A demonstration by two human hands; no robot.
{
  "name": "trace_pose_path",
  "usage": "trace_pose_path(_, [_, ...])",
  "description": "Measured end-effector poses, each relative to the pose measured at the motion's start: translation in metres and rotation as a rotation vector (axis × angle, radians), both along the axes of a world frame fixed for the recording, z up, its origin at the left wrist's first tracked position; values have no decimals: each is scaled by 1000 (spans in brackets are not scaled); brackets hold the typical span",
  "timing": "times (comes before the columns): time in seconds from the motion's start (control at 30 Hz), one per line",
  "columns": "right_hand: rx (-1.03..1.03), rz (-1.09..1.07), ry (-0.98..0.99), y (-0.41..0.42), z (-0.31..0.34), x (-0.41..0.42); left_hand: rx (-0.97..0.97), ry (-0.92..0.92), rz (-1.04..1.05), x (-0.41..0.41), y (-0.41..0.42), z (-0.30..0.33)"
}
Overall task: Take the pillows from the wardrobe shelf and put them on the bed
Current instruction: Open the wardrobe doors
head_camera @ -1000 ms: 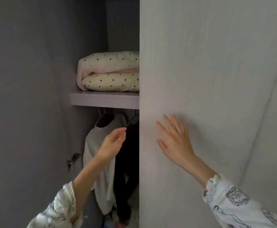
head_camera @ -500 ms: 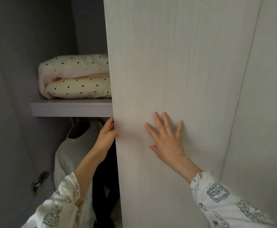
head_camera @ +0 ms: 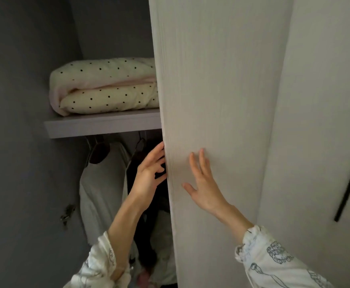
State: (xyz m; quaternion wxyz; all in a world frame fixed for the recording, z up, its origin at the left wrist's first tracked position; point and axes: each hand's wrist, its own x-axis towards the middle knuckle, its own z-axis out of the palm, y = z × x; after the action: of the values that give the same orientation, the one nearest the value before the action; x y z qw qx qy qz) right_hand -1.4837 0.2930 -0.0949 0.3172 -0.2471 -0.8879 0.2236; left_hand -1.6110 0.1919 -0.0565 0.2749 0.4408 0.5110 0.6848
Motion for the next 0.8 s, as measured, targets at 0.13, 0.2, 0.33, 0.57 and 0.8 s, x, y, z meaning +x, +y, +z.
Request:
trace_pose_path(0.13, [-132,75,17,-33,-17,32,13,26,-61,30,-22,-4])
trace_pose_path(0.2, [-201,99,-15,-47,-23,48,22,25,-71,46,-30,-5])
trace_pose_path(0.33, [-368,121,5,-70,-27,76,19,-6,-94,73,-41,-6])
trace_pose_path(0.57, [-699,139,162,-88,-16,134,12,-32,-164,129,-61,-8])
trace_pose_path(0.8, [-773,66,206,-94,-5,209,-34,27,-229,197,-61,-3])
